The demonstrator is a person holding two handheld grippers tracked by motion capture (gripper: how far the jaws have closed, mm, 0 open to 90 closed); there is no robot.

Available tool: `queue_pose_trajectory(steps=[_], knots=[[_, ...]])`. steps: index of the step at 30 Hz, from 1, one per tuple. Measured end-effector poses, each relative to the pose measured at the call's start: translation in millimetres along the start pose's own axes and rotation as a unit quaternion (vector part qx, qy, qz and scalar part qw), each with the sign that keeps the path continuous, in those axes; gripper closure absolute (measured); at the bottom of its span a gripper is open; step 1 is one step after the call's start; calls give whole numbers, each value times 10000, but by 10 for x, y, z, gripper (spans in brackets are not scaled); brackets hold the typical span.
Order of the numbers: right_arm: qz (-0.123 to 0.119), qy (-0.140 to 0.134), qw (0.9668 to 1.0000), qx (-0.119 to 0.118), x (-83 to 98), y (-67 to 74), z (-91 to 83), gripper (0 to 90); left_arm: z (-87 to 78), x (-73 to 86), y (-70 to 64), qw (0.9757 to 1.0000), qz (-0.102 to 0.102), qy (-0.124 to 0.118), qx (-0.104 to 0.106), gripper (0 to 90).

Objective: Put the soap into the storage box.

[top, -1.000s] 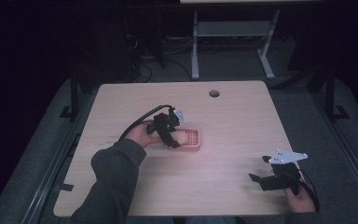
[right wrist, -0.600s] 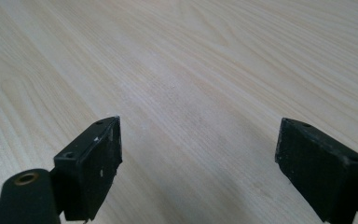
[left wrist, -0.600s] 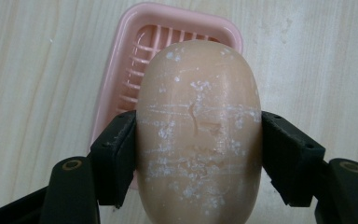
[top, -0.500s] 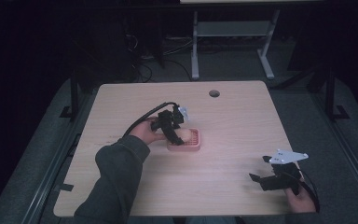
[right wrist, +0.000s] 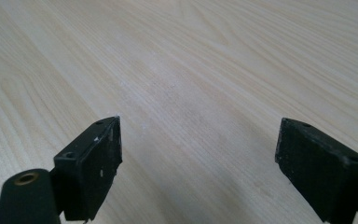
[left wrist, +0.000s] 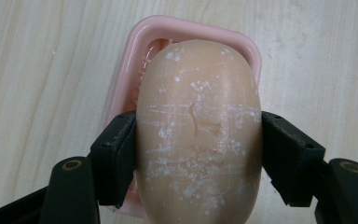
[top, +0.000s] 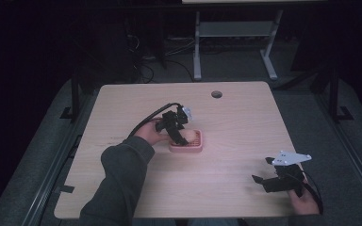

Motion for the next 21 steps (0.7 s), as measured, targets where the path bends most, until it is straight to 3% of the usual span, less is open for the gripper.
queue_pose_trajectory(steps=[21], knots=[[-27,23,10000,-24,7,0,3,141,125,-24,47,9999,-68,82,9,326]])
Point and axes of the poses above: each handheld gripper's, and its own axes: z roughly forward along the jaws, x roughly out of its underside, y roughly to its left, the point moved 3 cm from there along z, roughly forward along the jaws, and after that the axes turned 12 degrees about -z, right-handed, at the moved point
